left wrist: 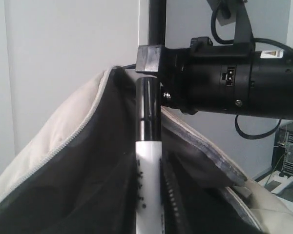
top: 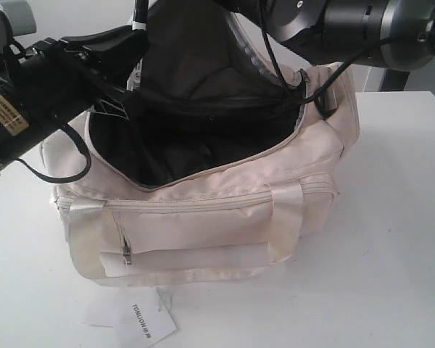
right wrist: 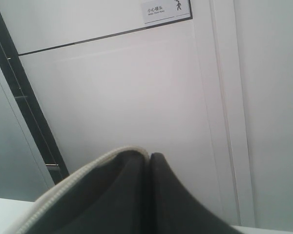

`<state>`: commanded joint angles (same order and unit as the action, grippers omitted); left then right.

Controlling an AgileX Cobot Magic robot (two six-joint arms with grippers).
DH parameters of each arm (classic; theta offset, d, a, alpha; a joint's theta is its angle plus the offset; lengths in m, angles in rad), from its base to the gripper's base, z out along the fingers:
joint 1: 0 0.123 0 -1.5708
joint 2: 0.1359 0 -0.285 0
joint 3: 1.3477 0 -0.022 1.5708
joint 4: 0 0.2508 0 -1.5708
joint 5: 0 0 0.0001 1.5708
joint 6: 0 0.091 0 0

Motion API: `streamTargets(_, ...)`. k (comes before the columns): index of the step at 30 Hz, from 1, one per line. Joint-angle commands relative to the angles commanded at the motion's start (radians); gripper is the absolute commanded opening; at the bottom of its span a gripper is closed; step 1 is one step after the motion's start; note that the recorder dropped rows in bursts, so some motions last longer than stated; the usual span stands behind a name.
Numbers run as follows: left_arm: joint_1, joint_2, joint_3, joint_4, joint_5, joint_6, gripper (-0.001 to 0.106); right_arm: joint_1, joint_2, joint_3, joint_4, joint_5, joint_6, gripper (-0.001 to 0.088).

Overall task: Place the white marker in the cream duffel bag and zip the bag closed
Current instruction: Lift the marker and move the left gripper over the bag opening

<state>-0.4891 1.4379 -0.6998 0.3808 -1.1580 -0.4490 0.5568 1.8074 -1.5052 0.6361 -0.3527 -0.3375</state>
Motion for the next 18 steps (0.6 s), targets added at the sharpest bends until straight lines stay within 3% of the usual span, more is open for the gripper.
streamTargets(4, 0.000, 0.031, 0.000, -0.002, 0.002, 0.000, 0.001, 0.000, 0.000, 0.000, 0.000, 0.000, 0.000, 0.0000)
streamTargets(6, 0.000, 0.046, 0.000, -0.008, 0.010, 0.013, 0.015, 0.000, 0.000, 0.000, 0.000, 0.000, 0.000, 0.0000)
streamTargets(9, 0.000, 0.065, 0.000, -0.016, 0.008, 0.026, 0.053, 0.000, 0.000, 0.000, 0.000, 0.000, 0.000, 0.0000)
streamTargets(11, 0.000, 0.070, 0.000, -0.034, 0.008, 0.026, 0.062, 0.000, 0.000, 0.000, 0.000, 0.000, 0.000, 0.0000)
streamTargets(18, 0.000, 0.070, 0.000, -0.044, 0.008, 0.026, 0.057, 0.000, 0.000, 0.000, 0.000, 0.000, 0.000, 0.0000)
